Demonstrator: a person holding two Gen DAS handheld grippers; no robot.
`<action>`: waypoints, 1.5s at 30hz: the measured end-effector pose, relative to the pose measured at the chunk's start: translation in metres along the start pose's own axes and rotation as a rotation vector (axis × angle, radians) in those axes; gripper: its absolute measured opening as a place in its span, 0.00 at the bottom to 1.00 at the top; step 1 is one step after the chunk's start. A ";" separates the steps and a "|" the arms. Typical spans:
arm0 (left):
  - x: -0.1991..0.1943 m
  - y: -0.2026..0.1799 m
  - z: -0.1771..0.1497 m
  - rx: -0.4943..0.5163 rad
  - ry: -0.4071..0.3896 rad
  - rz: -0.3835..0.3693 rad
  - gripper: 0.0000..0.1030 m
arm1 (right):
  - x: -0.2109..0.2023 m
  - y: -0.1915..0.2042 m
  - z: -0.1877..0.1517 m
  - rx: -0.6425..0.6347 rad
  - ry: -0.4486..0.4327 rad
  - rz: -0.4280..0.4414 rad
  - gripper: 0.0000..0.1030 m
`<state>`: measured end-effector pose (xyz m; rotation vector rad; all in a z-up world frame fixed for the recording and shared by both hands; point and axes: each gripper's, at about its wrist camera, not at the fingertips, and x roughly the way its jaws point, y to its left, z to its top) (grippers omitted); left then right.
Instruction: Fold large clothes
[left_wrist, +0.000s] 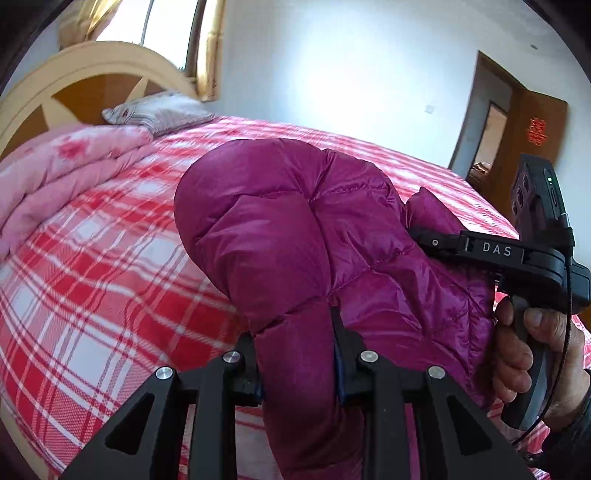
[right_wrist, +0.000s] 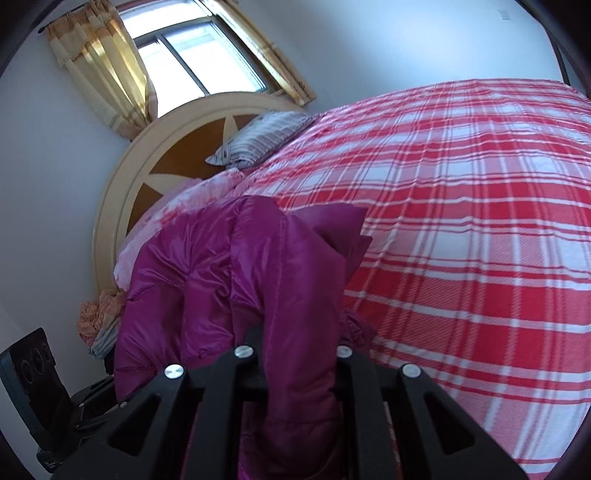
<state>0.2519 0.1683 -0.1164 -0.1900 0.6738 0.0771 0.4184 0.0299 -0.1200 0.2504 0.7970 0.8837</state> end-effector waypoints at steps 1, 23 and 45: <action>0.004 0.005 -0.003 -0.013 0.008 0.004 0.28 | 0.005 0.001 0.000 0.001 0.008 0.000 0.15; 0.022 0.025 -0.021 -0.097 0.016 0.063 0.65 | 0.059 -0.024 -0.013 0.043 0.173 -0.123 0.27; -0.125 -0.011 0.016 0.004 -0.212 0.054 0.73 | -0.113 0.077 -0.041 -0.099 -0.193 -0.295 0.89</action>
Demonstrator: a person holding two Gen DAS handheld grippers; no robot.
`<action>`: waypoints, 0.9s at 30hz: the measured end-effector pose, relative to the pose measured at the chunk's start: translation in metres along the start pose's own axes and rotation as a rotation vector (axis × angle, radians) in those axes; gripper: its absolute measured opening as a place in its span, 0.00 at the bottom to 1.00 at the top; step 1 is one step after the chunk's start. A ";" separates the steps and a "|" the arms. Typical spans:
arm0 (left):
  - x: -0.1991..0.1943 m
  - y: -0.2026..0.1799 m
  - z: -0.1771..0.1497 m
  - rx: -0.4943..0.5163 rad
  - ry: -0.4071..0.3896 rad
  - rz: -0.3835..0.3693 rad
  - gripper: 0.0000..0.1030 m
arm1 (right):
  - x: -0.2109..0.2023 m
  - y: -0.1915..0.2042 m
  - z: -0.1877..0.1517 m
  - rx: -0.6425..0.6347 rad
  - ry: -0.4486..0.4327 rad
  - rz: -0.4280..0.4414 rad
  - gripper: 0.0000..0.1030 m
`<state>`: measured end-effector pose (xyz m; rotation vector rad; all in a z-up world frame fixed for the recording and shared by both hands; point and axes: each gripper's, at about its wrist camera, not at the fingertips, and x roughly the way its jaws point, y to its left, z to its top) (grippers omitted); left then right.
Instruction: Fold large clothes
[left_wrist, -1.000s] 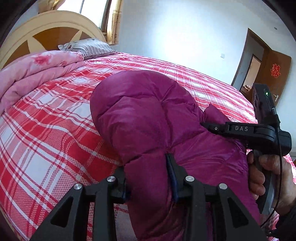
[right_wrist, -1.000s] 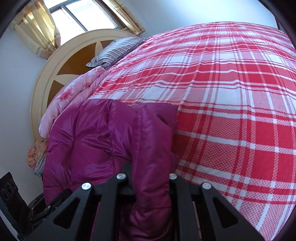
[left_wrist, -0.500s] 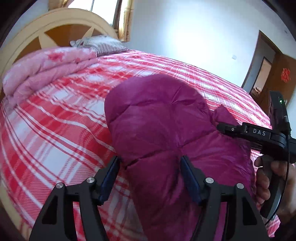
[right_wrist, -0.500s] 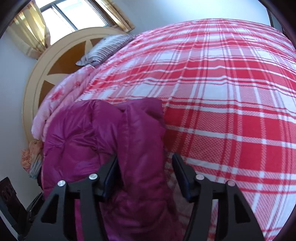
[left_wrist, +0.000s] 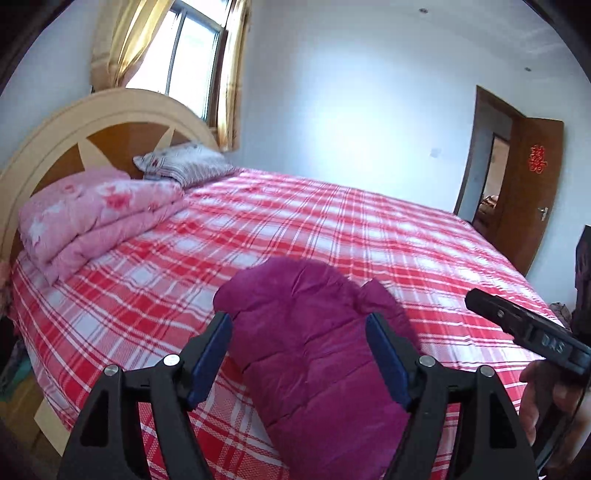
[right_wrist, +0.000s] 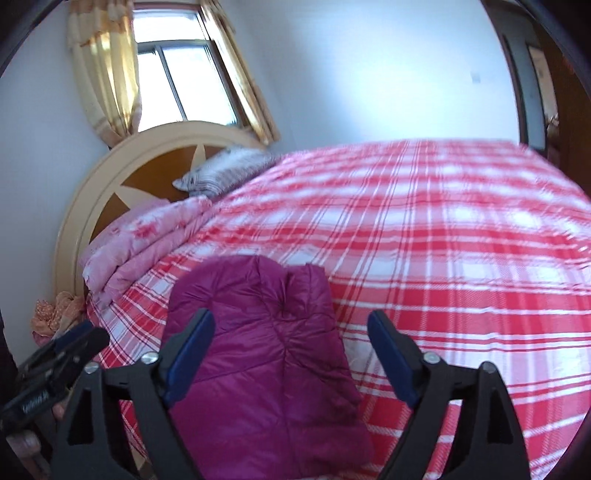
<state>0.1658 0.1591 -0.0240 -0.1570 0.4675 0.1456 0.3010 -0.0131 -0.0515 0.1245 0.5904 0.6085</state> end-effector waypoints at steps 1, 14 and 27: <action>-0.002 -0.001 0.001 0.001 -0.006 -0.006 0.73 | -0.007 0.004 0.001 -0.009 -0.016 -0.006 0.89; -0.021 -0.006 0.009 0.026 -0.056 -0.025 0.73 | -0.055 0.027 0.004 -0.056 -0.100 0.009 0.90; -0.024 -0.008 0.010 0.029 -0.061 -0.028 0.73 | -0.075 0.035 0.001 -0.081 -0.138 -0.001 0.91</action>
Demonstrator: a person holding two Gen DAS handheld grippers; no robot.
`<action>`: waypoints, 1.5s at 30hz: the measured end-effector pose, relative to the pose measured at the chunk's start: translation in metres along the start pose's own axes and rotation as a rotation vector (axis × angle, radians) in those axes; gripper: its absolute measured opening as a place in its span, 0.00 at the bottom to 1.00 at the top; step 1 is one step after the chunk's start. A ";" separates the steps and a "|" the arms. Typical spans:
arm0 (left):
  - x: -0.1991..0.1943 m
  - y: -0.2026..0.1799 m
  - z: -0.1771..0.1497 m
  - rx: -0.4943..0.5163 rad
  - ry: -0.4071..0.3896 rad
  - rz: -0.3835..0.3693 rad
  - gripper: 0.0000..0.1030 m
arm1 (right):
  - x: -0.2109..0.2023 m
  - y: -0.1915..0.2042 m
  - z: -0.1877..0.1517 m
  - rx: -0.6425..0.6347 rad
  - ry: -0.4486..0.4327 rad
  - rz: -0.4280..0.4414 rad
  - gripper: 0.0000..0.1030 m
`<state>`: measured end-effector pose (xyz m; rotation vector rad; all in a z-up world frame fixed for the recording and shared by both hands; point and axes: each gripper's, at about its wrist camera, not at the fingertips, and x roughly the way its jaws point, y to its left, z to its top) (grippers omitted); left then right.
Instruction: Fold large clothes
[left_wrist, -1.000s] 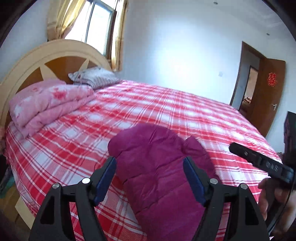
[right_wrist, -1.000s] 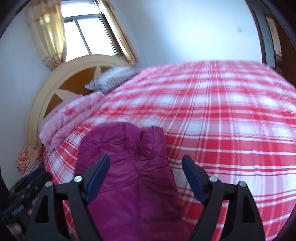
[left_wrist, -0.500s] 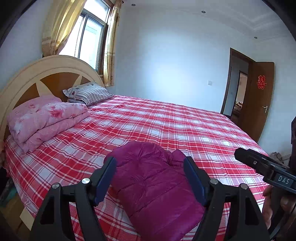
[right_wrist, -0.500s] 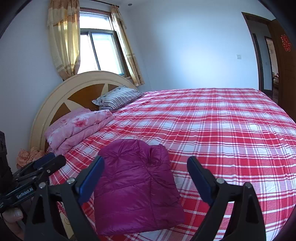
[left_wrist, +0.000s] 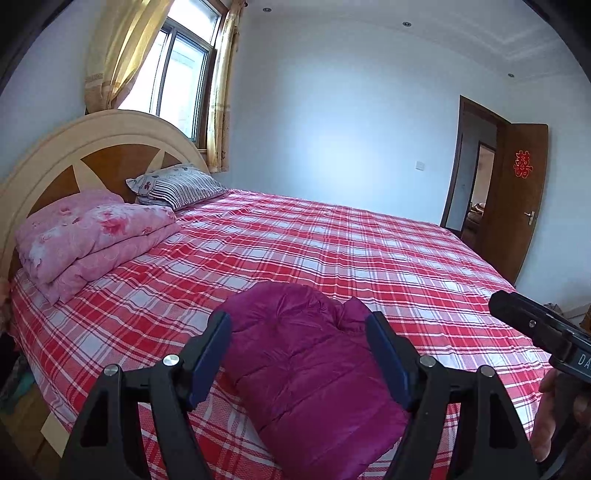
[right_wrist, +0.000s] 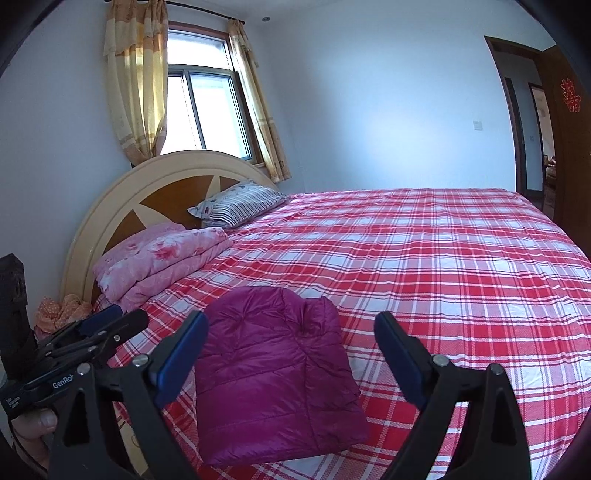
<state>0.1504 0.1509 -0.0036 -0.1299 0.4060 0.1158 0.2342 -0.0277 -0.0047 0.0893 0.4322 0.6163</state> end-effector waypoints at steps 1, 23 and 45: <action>0.000 -0.001 0.000 0.001 -0.001 0.000 0.73 | -0.001 0.000 0.000 0.000 -0.003 0.000 0.91; -0.004 -0.004 0.001 0.002 -0.005 0.001 0.74 | -0.015 0.001 0.004 0.000 -0.033 0.003 0.92; -0.007 -0.001 0.004 0.000 -0.022 0.046 0.89 | -0.016 0.002 0.002 -0.001 -0.042 0.006 0.92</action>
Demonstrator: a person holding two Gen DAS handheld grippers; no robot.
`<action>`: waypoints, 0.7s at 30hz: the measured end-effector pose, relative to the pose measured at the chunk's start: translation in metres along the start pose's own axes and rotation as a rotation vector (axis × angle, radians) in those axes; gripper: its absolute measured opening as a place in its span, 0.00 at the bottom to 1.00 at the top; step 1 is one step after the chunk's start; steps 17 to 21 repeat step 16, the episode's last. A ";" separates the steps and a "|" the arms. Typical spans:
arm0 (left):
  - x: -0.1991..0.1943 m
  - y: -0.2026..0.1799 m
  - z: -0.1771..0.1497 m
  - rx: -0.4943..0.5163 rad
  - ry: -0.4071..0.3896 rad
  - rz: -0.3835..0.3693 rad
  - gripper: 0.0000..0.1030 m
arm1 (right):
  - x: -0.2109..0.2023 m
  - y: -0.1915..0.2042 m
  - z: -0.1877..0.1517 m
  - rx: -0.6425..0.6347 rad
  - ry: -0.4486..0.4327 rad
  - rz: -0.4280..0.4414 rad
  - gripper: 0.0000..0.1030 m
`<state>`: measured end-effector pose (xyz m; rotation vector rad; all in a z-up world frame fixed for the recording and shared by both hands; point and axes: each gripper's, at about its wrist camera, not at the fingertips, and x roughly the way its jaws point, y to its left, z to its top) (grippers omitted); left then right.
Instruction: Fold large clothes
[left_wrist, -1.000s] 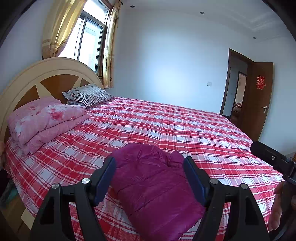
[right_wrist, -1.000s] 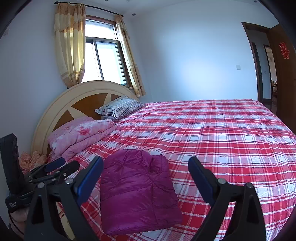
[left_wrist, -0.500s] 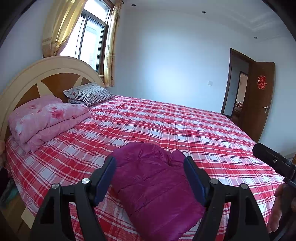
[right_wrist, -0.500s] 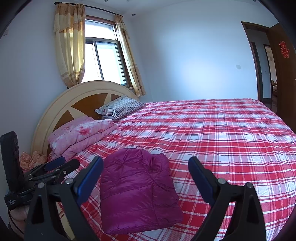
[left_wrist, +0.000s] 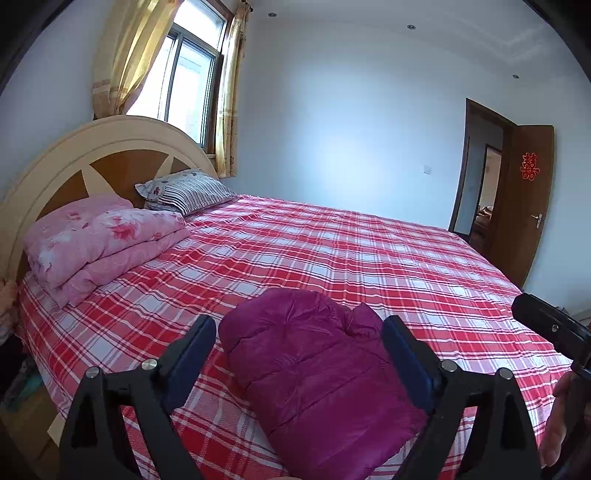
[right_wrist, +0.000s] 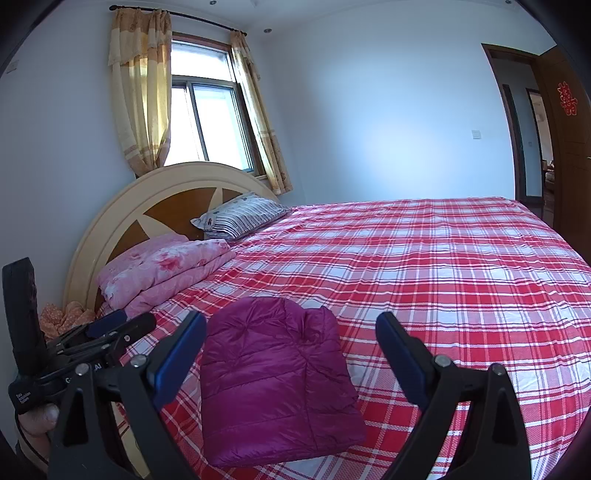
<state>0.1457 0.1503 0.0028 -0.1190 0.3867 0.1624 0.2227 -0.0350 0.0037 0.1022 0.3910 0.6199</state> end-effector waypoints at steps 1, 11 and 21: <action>0.000 0.000 0.000 0.001 0.001 0.000 0.89 | 0.000 0.000 0.000 -0.001 0.001 0.001 0.92; 0.004 0.000 -0.003 0.019 -0.005 0.035 0.90 | 0.003 0.009 -0.004 -0.028 0.015 0.013 0.92; 0.004 -0.005 -0.005 0.036 -0.012 0.029 0.90 | 0.004 0.009 -0.006 -0.027 0.018 0.012 0.92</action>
